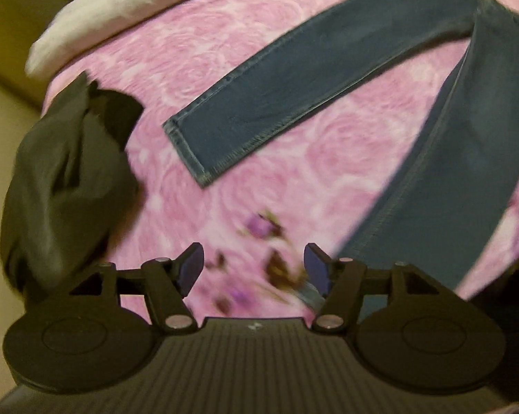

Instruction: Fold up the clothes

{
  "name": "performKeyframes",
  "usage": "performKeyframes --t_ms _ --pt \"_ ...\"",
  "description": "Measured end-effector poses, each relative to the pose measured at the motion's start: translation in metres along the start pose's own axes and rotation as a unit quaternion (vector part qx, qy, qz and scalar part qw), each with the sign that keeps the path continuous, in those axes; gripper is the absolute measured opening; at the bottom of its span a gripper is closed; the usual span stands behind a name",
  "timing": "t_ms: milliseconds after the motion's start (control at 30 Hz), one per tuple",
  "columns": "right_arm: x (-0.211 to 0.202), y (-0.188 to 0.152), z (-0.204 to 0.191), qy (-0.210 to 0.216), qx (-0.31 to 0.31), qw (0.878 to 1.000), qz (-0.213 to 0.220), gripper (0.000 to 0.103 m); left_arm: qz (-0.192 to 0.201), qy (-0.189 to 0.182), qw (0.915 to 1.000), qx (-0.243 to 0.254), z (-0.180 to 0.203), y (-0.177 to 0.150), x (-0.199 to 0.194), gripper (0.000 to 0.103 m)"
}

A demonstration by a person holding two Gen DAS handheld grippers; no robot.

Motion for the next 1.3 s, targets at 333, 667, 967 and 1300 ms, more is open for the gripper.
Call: performKeyframes --t_ms 333,667,967,1300 --pt "-0.03 -0.102 0.096 0.021 -0.055 0.998 0.039 0.077 0.023 -0.009 0.9819 -0.188 0.148 -0.047 -0.132 0.062" --pt "-0.061 -0.142 0.14 0.019 -0.032 0.998 0.049 0.077 0.039 0.019 0.9867 -0.157 0.206 -0.035 -0.184 0.062" --pt "-0.076 -0.152 0.151 0.011 -0.006 0.998 0.066 0.077 0.067 0.024 0.9875 -0.141 0.215 -0.02 -0.198 0.063" --pt "-0.07 -0.177 0.161 0.01 0.02 0.998 0.058 0.077 0.061 0.025 0.9905 -0.121 0.231 -0.024 -0.188 0.063"
Point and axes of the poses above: each gripper's, at about its wrist camera, not at the fingertips, and x roughly the way its jaws point, z to its right, y to its top, the point moved 9 cm from there along x, roughly the way its jaws point, and after that the axes turned 6 degrees about -z, right-handed, at the moved point
